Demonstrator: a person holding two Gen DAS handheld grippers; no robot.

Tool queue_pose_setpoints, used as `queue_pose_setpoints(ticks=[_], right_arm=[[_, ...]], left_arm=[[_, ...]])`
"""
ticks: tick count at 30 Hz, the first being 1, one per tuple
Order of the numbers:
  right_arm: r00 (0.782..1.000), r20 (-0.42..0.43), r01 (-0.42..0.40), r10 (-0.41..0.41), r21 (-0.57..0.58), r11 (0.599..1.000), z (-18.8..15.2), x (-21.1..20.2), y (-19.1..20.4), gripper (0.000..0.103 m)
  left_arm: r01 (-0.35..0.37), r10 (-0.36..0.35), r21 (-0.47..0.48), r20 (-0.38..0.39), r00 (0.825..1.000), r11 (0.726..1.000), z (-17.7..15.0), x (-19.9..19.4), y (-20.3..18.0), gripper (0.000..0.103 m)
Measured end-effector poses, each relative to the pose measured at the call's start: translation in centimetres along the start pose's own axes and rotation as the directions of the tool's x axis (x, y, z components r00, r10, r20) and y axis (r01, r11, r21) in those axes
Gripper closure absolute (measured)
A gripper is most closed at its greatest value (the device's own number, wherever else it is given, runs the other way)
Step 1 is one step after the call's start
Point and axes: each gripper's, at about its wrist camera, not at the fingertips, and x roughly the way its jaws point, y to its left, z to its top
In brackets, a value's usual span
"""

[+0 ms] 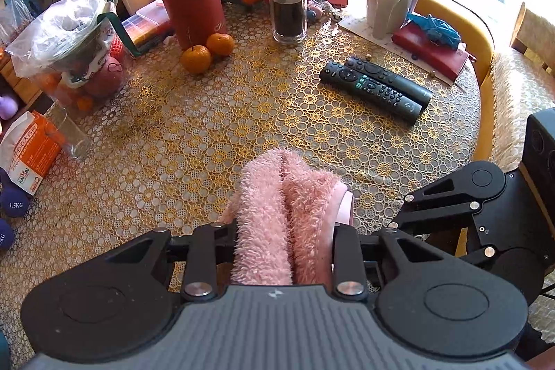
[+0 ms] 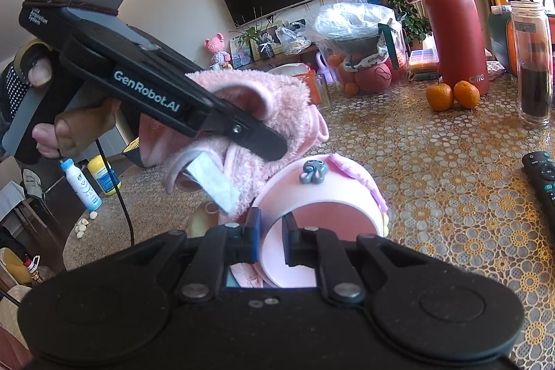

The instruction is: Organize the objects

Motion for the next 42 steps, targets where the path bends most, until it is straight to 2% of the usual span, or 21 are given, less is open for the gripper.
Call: queue_pose_setpoints(ticks=[14, 23, 28, 31, 34, 37, 42], right_arm=[[1.0, -0.002, 0.006, -0.006, 0.0, 1.0, -0.1, -0.1, 0.1, 0.092], [1.0, -0.007, 0.019, -0.019, -0.001, 1.0, 0.0, 0.0, 0.4, 0.092], [1.0, -0.011, 0.023, -0.024, -0.005, 1.0, 0.1, -0.1, 0.4, 0.092], [1.0, -0.012, 0.024, -0.024, -0.005, 1.0, 0.1, -0.1, 0.4, 0.092], [1.0, -0.016, 0.024, -0.024, -0.014, 1.0, 0.1, -0.1, 0.5, 0.092], [0.999, -0.034, 0.027, -0.029, -0.065, 0.997, -0.1, -0.2, 0.8, 0.094], [0.998, -0.055, 0.024, -0.031, -0.113, 0.993, -0.3, -0.2, 1.2, 0.095]], left_arm=[[0.029, -0.029, -0.037, 0.021, 0.999, 0.999, -2.0, -0.2, 0.3, 0.073], [0.083, -0.083, -0.071, 0.001, 0.997, 0.994, -5.4, -0.4, 0.8, 0.073], [0.033, -0.038, -0.065, -0.076, 0.996, 0.997, -7.7, 0.8, 1.1, 0.073], [0.045, -0.05, -0.108, -0.046, 0.998, 0.993, -8.6, 0.2, 2.2, 0.073], [0.072, -0.067, -0.163, 0.038, 0.997, 0.984, -7.5, -1.4, 3.7, 0.073], [0.073, -0.058, -0.171, 0.087, 0.994, 0.983, -5.5, -2.3, 4.4, 0.073], [0.058, -0.049, -0.13, 0.071, 0.996, 0.99, -2.2, -0.3, 3.4, 0.073]])
